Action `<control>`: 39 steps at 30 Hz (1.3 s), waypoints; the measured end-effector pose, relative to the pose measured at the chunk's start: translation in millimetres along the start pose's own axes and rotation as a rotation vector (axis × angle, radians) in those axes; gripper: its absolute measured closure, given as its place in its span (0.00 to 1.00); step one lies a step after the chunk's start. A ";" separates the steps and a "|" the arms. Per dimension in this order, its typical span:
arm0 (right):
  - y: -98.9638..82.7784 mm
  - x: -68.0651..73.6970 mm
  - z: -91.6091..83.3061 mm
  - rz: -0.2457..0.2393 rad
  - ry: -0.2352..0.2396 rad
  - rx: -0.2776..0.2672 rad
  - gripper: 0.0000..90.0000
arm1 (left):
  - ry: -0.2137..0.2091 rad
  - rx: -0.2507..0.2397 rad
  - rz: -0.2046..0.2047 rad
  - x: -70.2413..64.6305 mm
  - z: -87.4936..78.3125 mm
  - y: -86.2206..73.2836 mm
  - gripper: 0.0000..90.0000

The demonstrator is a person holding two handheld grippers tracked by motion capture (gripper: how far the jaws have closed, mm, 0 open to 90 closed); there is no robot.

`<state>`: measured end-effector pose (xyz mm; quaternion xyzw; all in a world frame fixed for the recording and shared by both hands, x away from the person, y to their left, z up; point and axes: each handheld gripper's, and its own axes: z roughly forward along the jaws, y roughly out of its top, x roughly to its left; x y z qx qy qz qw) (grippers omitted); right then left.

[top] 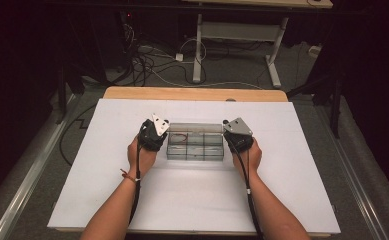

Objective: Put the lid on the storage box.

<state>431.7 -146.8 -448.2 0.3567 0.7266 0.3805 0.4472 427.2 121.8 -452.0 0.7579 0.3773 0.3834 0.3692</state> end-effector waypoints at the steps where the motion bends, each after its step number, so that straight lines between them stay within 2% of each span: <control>1: -0.2 0.5 -0.3 0.001 -0.001 0.001 1.00 | -0.001 -0.001 -0.001 0.0 -0.3 -0.5 0.97; 9: -3.9 1.3 -2.4 -0.039 0.003 0.007 1.00 | -0.007 0.000 0.007 -0.8 -1.5 -3.6 0.97; 16: -5.6 0.7 -2.9 -0.038 0.011 0.007 1.00 | -0.006 -0.009 0.040 -0.7 -1.5 -5.3 0.97; 23: -7.6 0.8 -3.7 -0.032 0.018 0.008 1.00 | -0.008 -0.002 0.034 -2.2 -3.1 -7.1 0.97; 24: -8.0 1.1 -3.9 -0.032 0.017 0.008 1.00 | -0.008 -0.009 0.047 -1.6 -2.9 -7.1 0.97; 31: -9.5 1.6 -4.4 -0.032 0.020 0.010 1.00 | -0.005 0.001 0.053 -3.5 -4.5 -9.0 0.97; 34: -10.0 2.3 -4.9 -0.030 0.016 0.013 1.00 | -0.001 -0.005 0.072 -3.3 -4.9 -9.3 0.97; 37: -10.9 2.1 -4.9 -0.031 0.020 0.014 1.00 | 0.000 0.000 0.066 -4.6 -5.8 -9.9 0.97; 39: -11.1 2.1 -5.1 -0.029 0.021 0.015 1.00 | 0.003 -0.003 0.082 -4.3 -5.6 -9.9 0.97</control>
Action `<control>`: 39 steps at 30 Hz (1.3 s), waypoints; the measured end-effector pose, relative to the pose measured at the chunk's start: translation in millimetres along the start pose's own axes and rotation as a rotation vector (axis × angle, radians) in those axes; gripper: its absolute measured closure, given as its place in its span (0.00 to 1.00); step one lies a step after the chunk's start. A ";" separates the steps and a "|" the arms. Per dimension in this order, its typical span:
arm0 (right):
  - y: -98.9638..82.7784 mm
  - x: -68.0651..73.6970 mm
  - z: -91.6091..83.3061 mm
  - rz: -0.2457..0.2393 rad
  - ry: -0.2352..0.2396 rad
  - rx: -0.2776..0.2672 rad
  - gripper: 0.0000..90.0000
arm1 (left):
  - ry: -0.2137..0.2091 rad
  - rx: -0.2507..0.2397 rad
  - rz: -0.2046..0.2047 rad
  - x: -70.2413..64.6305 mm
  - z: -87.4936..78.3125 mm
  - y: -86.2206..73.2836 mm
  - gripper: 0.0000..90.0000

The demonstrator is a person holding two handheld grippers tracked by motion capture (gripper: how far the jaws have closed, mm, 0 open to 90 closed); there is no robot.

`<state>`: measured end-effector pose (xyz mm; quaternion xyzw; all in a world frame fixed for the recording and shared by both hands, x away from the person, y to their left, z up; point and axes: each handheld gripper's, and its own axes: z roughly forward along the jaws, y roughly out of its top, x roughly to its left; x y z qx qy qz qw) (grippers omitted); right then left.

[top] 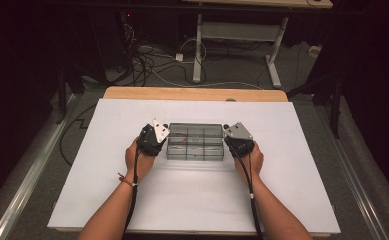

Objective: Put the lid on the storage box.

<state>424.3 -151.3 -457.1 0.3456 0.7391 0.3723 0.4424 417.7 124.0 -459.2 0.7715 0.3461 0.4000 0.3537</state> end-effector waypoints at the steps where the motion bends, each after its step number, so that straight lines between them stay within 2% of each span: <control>1: 0.1 0.3 0.0 -0.002 -0.001 0.001 1.00 | 0.002 -0.001 0.006 -0.1 -0.3 -0.1 0.97; 4: 0.7 0.7 -0.7 -0.016 -0.001 0.003 1.00 | 0.000 0.003 0.000 -0.8 -2.1 -0.7 0.97; 11: -0.8 1.6 -2.3 -0.007 0.001 0.005 1.00 | -0.006 -0.005 -0.007 -1.6 -3.6 -3.9 0.97; 12: -1.3 2.1 -3.2 -0.003 -0.001 -0.001 1.00 | -0.006 -0.009 0.003 -1.2 -3.2 -4.5 0.97; 15: -2.1 3.0 -3.9 -0.013 -0.004 -0.005 1.00 | -0.016 -0.001 -0.002 -3.1 -3.2 -7.4 0.97; 17: -2.2 2.4 -4.0 -0.011 0.001 -0.003 1.00 | -0.003 -0.009 0.018 -4.7 -2.9 -8.2 0.97; 24: -5.3 2.8 -4.5 -0.004 0.011 0.007 1.00 | -0.014 -0.001 0.010 -5.5 -5.2 -9.0 0.97; 25: -5.7 2.9 -4.5 -0.003 0.011 0.008 1.00 | -0.012 -0.007 0.023 -5.2 -4.9 -9.0 0.97; 29: -8.5 4.7 -4.5 0.003 0.011 0.008 1.00 | -0.026 -0.010 0.006 -4.7 -4.3 -11.7 0.97; 39: -12.7 4.9 -8.4 0.022 0.042 0.007 1.00 | -0.044 -0.008 0.001 -3.8 -4.2 -16.4 0.97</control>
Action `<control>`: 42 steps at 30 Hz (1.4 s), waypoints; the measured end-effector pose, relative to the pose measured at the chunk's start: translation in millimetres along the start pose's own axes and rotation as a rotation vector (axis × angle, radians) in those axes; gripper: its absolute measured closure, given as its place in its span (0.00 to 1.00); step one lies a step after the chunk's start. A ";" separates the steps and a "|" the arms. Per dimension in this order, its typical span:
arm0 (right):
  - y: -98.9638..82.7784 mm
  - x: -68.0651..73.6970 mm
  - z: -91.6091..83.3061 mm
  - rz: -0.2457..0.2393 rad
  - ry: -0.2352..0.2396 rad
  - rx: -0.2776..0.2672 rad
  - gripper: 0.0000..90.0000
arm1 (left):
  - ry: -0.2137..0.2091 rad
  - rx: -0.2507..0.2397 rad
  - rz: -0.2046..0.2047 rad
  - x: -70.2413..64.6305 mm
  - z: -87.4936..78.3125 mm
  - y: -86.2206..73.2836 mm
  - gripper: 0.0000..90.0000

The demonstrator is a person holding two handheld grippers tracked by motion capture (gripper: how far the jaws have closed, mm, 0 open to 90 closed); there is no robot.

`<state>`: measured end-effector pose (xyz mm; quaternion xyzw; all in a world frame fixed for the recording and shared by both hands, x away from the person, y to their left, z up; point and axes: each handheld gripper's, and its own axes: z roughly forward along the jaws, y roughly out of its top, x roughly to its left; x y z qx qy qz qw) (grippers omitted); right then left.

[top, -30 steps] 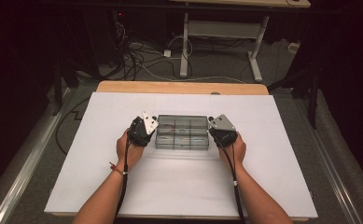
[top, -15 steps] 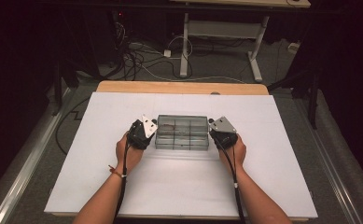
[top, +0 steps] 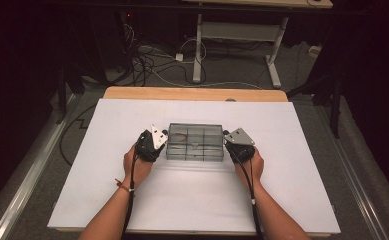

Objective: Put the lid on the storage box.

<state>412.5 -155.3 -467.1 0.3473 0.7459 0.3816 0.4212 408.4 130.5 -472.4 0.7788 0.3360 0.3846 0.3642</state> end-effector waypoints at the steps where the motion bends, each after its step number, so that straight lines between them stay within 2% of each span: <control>1: -0.3 0.0 -0.7 -0.005 0.001 0.000 1.00 | -0.002 -0.001 0.000 0.1 -0.2 -0.2 0.97; 6: -1.7 -1.1 -2.3 -0.005 0.018 -0.001 1.00 | -0.011 0.004 -0.003 -0.4 -2.3 -0.3 0.97; 10: -1.8 -1.8 -3.3 -0.008 0.022 -0.003 1.00 | -0.017 0.007 0.011 -0.8 -3.2 -0.6 0.97; 17: 2.4 -0.5 -11.7 -0.012 0.045 -0.045 1.00 | -0.023 -0.004 0.019 0.0 -7.2 -0.2 0.97; 19: 3.3 0.4 -13.2 -0.012 0.055 -0.055 1.00 | -0.029 -0.009 0.020 0.4 -9.1 0.3 0.97; 21: 3.8 1.0 -14.3 -0.009 0.068 -0.064 0.98 | -0.043 -0.015 0.024 0.1 -10.4 1.1 0.92; 25: 4.0 0.0 -15.6 -0.006 0.088 -0.088 0.94 | -0.059 -0.030 0.027 -1.4 -12.2 2.7 0.92; 27: 3.0 -1.5 -15.6 0.012 0.103 -0.100 0.93 | -0.059 -0.036 0.031 -1.9 -13.0 3.4 0.88; 30: 3.1 -2.1 -16.3 0.010 0.114 -0.105 0.90 | -0.069 -0.048 0.031 -1.8 -14.6 4.0 0.87; 33: 3.2 -1.8 -16.1 0.010 0.127 -0.112 0.85 | -0.096 -0.065 0.028 -1.3 -15.4 3.8 0.82; 37: 3.3 -0.9 -15.9 0.011 0.138 -0.116 0.81 | -0.110 -0.075 0.041 -2.1 -15.2 4.1 0.74; 38: 3.4 -0.7 -15.9 0.012 0.143 -0.119 0.79 | -0.112 -0.078 0.040 -2.1 -15.3 4.2 0.74; 42: 3.5 0.0 -16.6 0.023 0.154 -0.131 0.65 | -0.122 -0.082 0.052 -3.1 -14.3 4.7 0.61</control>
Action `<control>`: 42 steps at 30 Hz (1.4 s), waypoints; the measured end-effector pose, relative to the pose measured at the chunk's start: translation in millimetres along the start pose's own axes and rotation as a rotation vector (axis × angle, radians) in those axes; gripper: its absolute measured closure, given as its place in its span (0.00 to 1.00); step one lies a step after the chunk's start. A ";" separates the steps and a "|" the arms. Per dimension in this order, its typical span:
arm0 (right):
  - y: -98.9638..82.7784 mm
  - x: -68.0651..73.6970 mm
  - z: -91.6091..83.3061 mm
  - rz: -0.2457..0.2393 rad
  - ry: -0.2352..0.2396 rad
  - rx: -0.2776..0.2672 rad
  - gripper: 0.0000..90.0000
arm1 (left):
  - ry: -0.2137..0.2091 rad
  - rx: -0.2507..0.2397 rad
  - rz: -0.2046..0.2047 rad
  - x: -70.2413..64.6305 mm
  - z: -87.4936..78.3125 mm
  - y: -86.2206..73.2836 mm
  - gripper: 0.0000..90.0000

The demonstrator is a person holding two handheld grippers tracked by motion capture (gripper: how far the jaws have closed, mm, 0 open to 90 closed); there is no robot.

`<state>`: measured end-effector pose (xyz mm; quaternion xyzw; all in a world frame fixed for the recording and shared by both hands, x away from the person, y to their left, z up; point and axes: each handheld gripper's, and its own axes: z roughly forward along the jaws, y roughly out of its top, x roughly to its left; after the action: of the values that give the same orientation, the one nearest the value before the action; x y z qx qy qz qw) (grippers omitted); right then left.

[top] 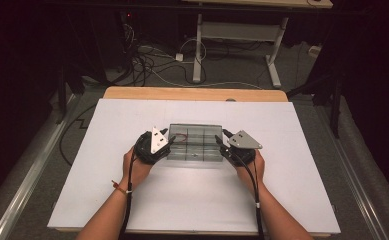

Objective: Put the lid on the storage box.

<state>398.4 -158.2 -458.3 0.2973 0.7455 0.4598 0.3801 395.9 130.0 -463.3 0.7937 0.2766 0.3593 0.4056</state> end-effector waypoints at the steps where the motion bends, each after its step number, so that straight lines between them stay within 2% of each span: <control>1: 0.1 -0.1 -0.2 0.003 -0.002 -0.003 0.61 | -0.002 0.000 0.003 -0.4 0.4 0.0 0.58; 5: 0.4 -1.1 -1.8 0.019 -0.021 -0.022 0.50 | 0.001 0.001 0.004 -2.2 1.0 0.6 0.45; 7: 1.4 -1.2 -1.6 0.014 -0.007 -0.022 0.43 | -0.010 0.000 0.006 -2.9 0.5 1.1 0.39; 9: 3.0 -0.7 -2.4 0.016 0.021 -0.023 0.36 | -0.018 -0.011 -0.010 -3.1 -0.4 1.4 0.35; 15: 6.4 4.0 -5.8 0.012 0.024 -0.045 0.24 | -0.047 -0.014 -0.003 -4.8 -3.4 2.6 0.23; 17: 7.2 5.0 -6.4 0.011 0.030 -0.049 0.23 | -0.065 -0.019 0.002 -5.7 -4.5 3.1 0.21; 25: 11.2 8.6 -11.4 -0.012 0.072 -0.031 0.19 | -0.084 -0.041 0.029 -11.3 -9.0 7.9 0.21; 29: 13.9 11.2 -15.9 -0.027 0.080 -0.035 0.20 | -0.084 -0.033 0.060 -15.2 -12.7 10.2 0.21; 35: 14.2 16.2 -19.8 -0.025 0.106 -0.021 0.22 | -0.086 -0.040 0.071 -17.6 -23.4 10.5 0.22; 39: 11.2 20.8 -27.3 -0.066 0.104 -0.016 0.22 | -0.091 -0.049 0.061 -19.1 -28.4 10.6 0.22; 41: 10.1 22.2 -31.9 -0.080 0.099 -0.013 0.22 | -0.087 -0.049 0.084 -21.7 -31.0 10.6 0.21; 42: 9.3 22.2 -34.4 -0.078 0.102 -0.017 0.22 | -0.093 -0.055 0.079 -22.5 -32.4 10.9 0.22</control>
<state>358.5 -152.7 -446.4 0.2410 0.7711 0.4652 0.3618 358.6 122.3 -448.5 0.8083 0.2158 0.3453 0.4253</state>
